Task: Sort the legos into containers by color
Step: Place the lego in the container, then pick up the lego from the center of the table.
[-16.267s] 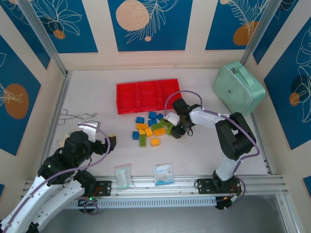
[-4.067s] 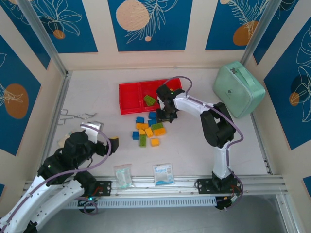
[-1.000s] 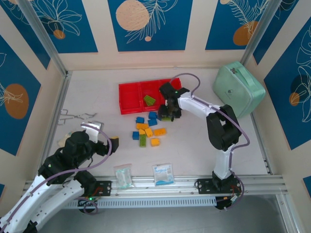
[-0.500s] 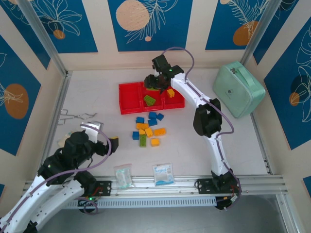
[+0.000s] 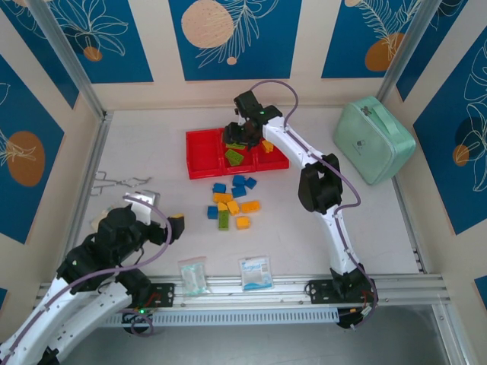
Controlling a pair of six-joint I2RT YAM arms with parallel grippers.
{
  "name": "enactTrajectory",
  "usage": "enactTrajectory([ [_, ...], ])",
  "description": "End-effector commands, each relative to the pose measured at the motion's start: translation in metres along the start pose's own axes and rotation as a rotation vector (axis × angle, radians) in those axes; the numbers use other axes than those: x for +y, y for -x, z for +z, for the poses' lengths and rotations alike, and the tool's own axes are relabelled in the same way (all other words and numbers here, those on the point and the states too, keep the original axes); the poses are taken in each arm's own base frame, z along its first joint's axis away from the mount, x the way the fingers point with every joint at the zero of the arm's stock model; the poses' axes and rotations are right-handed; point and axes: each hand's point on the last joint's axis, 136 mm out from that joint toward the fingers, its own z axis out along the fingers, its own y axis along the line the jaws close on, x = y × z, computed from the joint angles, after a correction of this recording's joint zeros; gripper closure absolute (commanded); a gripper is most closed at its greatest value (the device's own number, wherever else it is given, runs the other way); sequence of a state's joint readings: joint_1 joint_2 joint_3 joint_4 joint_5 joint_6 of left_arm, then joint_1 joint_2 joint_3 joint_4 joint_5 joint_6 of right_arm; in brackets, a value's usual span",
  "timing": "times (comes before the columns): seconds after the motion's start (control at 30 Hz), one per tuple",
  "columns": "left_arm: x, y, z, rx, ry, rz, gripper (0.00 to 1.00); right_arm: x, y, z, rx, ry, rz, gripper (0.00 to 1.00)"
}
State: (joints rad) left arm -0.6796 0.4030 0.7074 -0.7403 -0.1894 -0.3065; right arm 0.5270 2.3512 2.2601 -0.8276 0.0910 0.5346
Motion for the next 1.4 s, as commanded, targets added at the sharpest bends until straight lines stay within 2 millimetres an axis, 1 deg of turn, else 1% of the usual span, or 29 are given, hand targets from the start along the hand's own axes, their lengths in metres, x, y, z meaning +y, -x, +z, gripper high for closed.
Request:
enactTrajectory([
  [0.0, -0.006, -0.001, 0.005, 0.016, -0.022, 0.009, 0.01, 0.018, 0.018, -0.022, -0.046, 0.104, -0.025, 0.67],
  [0.13, -0.006, -0.003, 0.009, 0.030, -0.016, 0.012, 0.01, 0.019, 0.022, -0.013, -0.041, 0.129, -0.026, 0.60],
  [0.27, -0.008, -0.003, 0.011, 0.034, -0.026, 0.014, 0.01, 0.014, 0.030, -0.003, -0.034, 0.154, -0.002, 0.51],
  [0.4, -0.009, -0.002, 0.011, 0.032, -0.031, 0.015, 0.01, 0.013, 0.036, 0.003, -0.034, 0.180, 0.005, 0.41],
  [0.47, -0.009, -0.003, 0.012, 0.034, -0.028, 0.017, 0.01, 0.013, 0.037, 0.004, -0.029, 0.186, 0.018, 0.32],
  [0.53, -0.009, -0.003, 0.012, 0.035, -0.028, 0.018, 0.01, 0.015, 0.036, 0.004, -0.020, 0.195, 0.022, 0.27],
  [0.6, -0.009, -0.003, 0.013, 0.035, -0.030, 0.019, 0.01, 0.015, 0.036, 0.001, -0.020, 0.192, 0.023, 0.24],
  [0.73, -0.010, -0.003, 0.013, 0.035, -0.037, 0.022, 0.01, 0.020, 0.035, -0.005, -0.031, 0.181, 0.021, 0.14],
  [0.8, -0.010, -0.003, 0.012, 0.035, -0.036, 0.020, 0.01, 0.021, 0.034, -0.012, -0.034, 0.173, 0.025, 0.12],
  [0.9, -0.010, -0.003, 0.012, 0.034, -0.035, 0.022, 0.01, 0.031, 0.031, -0.028, -0.039, 0.195, 0.008, 0.11],
  [0.97, -0.009, -0.003, 0.012, 0.033, -0.032, 0.023, 0.01, 0.037, 0.027, -0.044, -0.046, 0.203, -0.014, 0.10],
  [1.03, -0.009, -0.002, 0.011, 0.030, -0.032, 0.021, 0.01, 0.038, 0.021, -0.058, -0.052, 0.206, -0.037, 0.09],
  [1.07, -0.009, -0.003, 0.011, 0.031, -0.033, 0.020, 0.01, 0.040, 0.018, -0.069, -0.061, 0.210, -0.053, 0.08],
  [1.17, -0.009, -0.003, 0.011, 0.032, -0.033, 0.019, 0.01, 0.038, 0.001, -0.091, -0.078, 0.231, -0.123, 0.09],
  [1.27, -0.010, -0.003, 0.011, 0.035, -0.036, 0.020, 0.01, 0.025, -0.027, -0.101, -0.070, 0.222, -0.204, 0.10],
  [1.37, -0.010, -0.003, 0.011, 0.037, -0.036, 0.019, 0.01, 0.009, -0.056, -0.102, -0.070, 0.203, -0.326, 0.12],
])
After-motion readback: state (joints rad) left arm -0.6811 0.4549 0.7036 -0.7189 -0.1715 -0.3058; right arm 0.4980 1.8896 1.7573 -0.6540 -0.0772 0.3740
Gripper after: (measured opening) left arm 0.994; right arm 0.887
